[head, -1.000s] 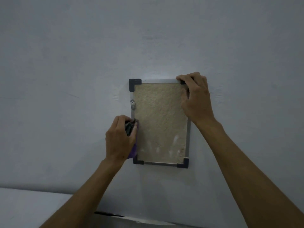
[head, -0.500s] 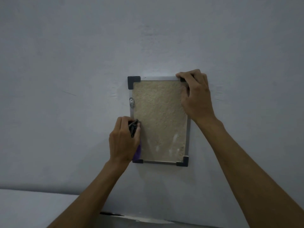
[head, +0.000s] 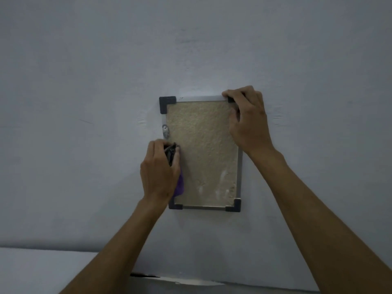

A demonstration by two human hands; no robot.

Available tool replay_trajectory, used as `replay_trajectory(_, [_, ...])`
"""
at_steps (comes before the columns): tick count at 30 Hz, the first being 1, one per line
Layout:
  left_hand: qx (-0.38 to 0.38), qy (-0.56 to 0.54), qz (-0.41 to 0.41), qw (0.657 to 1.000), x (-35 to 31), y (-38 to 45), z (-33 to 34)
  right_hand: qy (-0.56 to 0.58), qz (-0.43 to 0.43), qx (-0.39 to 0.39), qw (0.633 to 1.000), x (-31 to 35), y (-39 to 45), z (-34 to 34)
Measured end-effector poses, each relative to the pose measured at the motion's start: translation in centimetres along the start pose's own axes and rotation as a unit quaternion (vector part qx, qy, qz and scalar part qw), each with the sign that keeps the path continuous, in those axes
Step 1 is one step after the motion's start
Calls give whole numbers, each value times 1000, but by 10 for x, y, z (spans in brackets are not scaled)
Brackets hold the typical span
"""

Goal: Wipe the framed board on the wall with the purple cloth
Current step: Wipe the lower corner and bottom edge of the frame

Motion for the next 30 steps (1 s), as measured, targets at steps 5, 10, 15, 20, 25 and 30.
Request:
replay_trajectory(5, [66, 45, 55, 995, 0, -40, 19, 3, 3, -5, 1000, -1, 0, 0])
replay_trajectory(10, [-2, 11, 10, 1000, 6, -11, -1, 2, 0, -8, 1000, 0, 0, 0])
replay_trajectory(15, [59, 49, 77, 994, -13, -26, 19, -2, 0, -10, 1000, -2, 0, 0])
replay_trajectory(20, [65, 65, 88, 992, -13, -23, 18, -1, 3, -11, 1000, -1, -1, 2])
replay_trajectory(25, [11, 31, 71, 997, -12, 1, 6, -1, -5, 6, 1000, 0, 0, 0])
replay_trajectory(30, [209, 184, 232, 932, -20, -40, 48, 4, -4, 4, 1000, -2, 0, 0])
Point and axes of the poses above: each hand's wrist, its own y-axis towards the middle knuckle, its own z-axis out of the palm, x = y × z, the point moved 10 cm from there along y, towards the middle knuckle, and after that the axes turned 13 degrees about x, right-handed, at the moved point
